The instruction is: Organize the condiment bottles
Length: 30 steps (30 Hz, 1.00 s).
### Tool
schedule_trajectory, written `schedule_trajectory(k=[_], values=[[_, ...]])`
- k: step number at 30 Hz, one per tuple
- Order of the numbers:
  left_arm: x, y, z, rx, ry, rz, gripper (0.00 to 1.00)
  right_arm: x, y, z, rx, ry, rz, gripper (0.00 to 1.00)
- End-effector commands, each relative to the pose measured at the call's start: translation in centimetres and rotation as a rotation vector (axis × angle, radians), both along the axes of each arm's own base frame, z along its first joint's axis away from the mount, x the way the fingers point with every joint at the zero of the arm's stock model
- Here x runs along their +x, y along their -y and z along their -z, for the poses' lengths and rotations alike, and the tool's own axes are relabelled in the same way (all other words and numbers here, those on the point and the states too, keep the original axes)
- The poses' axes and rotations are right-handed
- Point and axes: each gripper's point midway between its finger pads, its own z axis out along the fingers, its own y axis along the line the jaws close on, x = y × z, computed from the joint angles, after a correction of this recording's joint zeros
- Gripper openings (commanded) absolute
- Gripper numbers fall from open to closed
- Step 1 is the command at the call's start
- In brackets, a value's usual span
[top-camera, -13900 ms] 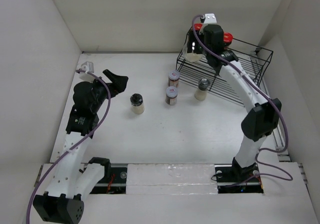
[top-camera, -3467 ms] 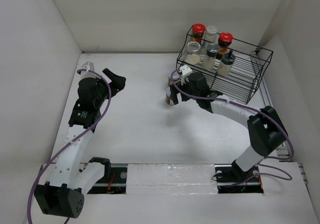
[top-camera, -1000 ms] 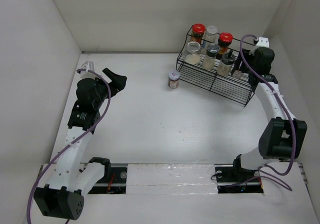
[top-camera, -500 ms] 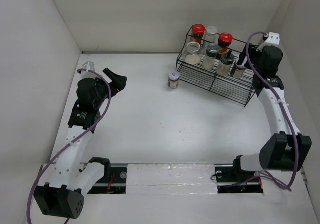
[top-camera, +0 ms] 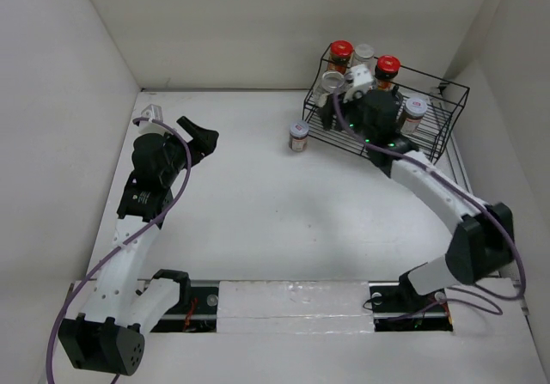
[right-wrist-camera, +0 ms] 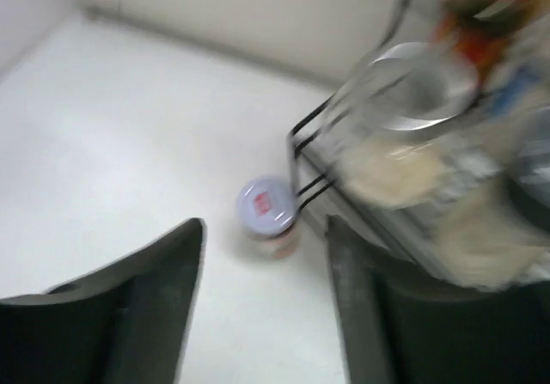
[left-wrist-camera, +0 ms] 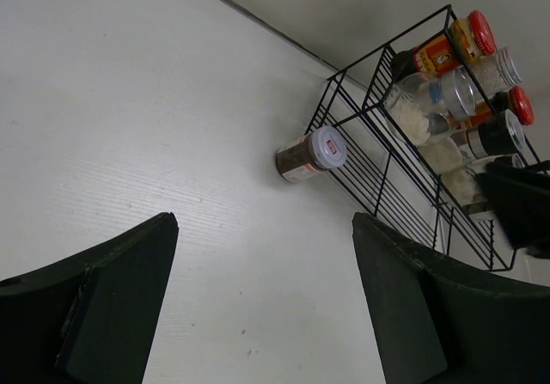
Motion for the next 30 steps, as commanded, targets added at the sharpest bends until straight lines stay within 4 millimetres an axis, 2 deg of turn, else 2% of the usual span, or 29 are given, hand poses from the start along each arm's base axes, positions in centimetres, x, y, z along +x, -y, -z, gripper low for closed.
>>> schedule_trajectory(k=[1, 2, 4, 5, 6, 10, 12, 14, 17, 19, 20, 22, 24, 26, 28, 30], values=[[0.1, -0.2, -1.4, 0.0, 0.052, -0.003, 0.78, 0.9, -4.0, 4.2, -0.029, -0.067, -0.059, 0.72], [0.1, -0.2, -1.4, 0.008, 0.054, -0.001, 0.78, 1.5, -4.6, 6.4, -0.034, -0.105, -0.051, 0.84], [0.1, -0.2, -1.4, 0.008, 0.054, -0.001, 0.78, 1.9, -5.7, 8.3, -0.05, -0.124, -0.049, 0.9], [0.0, 0.0, -1.4, 0.006, 0.053, 0.009, 0.78, 2.6, -5.9, 8.7, -0.052, -0.123, -0.039, 0.93], [-0.1, 0.0, -1.9, 0.003, 0.071, 0.009, 0.78, 2.8, -6.4, 11.4, -0.08, -0.169, -0.034, 0.96], [0.1, 0.0, -1.6, 0.005, 0.061, 0.009, 0.78, 4.6, -7.1, 14.4, -0.112, -0.204, 0.002, 0.99], [0.0, 0.2, -1.6, 0.002, 0.061, 0.02, 0.78, 5.9, -7.6, 13.9, -0.097, -0.174, 0.011, 0.99], [0.0, 0.2, -1.6, 0.002, 0.061, 0.02, 0.78, 6.5, -7.6, 15.3, -0.108, -0.185, 0.027, 0.97], [0.2, 0.2, -1.3, 0.004, 0.052, 0.02, 0.78, 7.9, -8.2, 15.3, -0.104, -0.157, 0.034, 0.94], [0.3, 0.2, -1.5, 0.002, 0.061, 0.02, 0.78, 8.4, -9.1, 15.1, -0.099, -0.147, 0.025, 0.93], [0.2, 0.3, -1.5, 0.0, 0.06, 0.029, 0.78, 8.8, -9.0, 15.9, -0.116, -0.153, 0.035, 0.93], [0.4, 0.4, -1.2, 0.002, 0.05, 0.029, 0.78, 9.3, -9.1, 16.1, -0.118, -0.152, 0.044, 0.93], [0.3, 0.5, -1.2, -0.001, 0.05, 0.039, 0.78, 9.5, -10.2, 16.4, -0.115, -0.151, 0.019, 0.92], [0.3, 0.5, -1.2, -0.001, 0.05, 0.039, 0.78, 9.9, -10.4, 16.1, -0.11, -0.144, 0.019, 0.88], [0.3, 0.5, -1.2, -0.001, 0.05, 0.039, 0.78, 10.2, -10.2, 15.7, -0.109, -0.134, 0.041, 0.78], [0.3, 0.5, -1.2, -0.001, 0.05, 0.039, 0.78, 10.1, -11.0, 16.3, -0.118, -0.162, 0.031, 0.72]])
